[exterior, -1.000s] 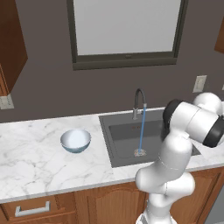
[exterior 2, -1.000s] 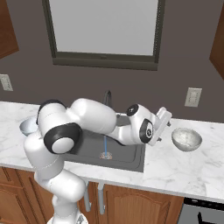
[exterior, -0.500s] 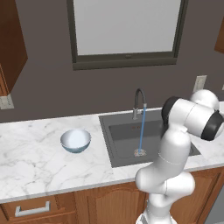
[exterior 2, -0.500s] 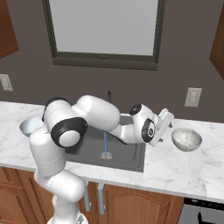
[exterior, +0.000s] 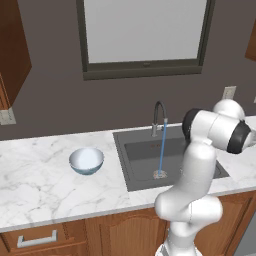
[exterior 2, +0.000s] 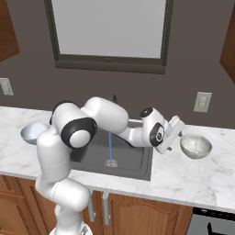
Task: Rinse each bowl for a few seconds and place them down in the sink or on the counter.
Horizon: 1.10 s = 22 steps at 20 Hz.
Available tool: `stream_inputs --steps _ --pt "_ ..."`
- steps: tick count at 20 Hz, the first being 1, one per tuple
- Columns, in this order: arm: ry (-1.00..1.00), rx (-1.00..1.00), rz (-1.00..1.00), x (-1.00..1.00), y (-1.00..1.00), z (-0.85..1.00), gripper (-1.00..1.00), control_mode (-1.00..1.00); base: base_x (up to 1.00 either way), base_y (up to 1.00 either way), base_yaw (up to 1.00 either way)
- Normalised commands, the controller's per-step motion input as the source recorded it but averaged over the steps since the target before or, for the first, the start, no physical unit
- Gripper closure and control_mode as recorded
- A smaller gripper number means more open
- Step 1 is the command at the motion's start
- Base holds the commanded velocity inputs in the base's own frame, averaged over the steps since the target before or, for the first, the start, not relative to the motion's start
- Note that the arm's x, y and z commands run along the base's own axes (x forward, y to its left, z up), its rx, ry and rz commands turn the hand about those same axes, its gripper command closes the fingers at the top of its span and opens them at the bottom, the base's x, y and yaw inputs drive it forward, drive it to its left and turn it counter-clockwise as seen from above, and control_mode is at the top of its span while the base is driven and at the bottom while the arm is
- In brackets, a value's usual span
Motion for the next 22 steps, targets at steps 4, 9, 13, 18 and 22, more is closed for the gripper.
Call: stream_inputs --steps 4,9,13,18,22 --pt "0.02 0.02 -0.03 0.14 -0.14 -0.11 -1.0 -1.0 0.0 0.0 0.0" --pt "0.0 0.0 -0.02 0.13 -0.14 -0.11 -1.0 -1.0 0.0 0.0 0.0" --pt "0.0 0.02 0.0 0.11 -0.16 -0.15 -1.0 -1.0 0.0 0.0 0.0" --pt "0.01 0.03 0.0 0.09 -0.17 -0.14 -1.0 -1.0 0.0 0.0 0.0" --pt "0.01 0.04 0.0 0.09 -0.18 -0.12 -1.0 -1.0 0.0 0.0 0.0"
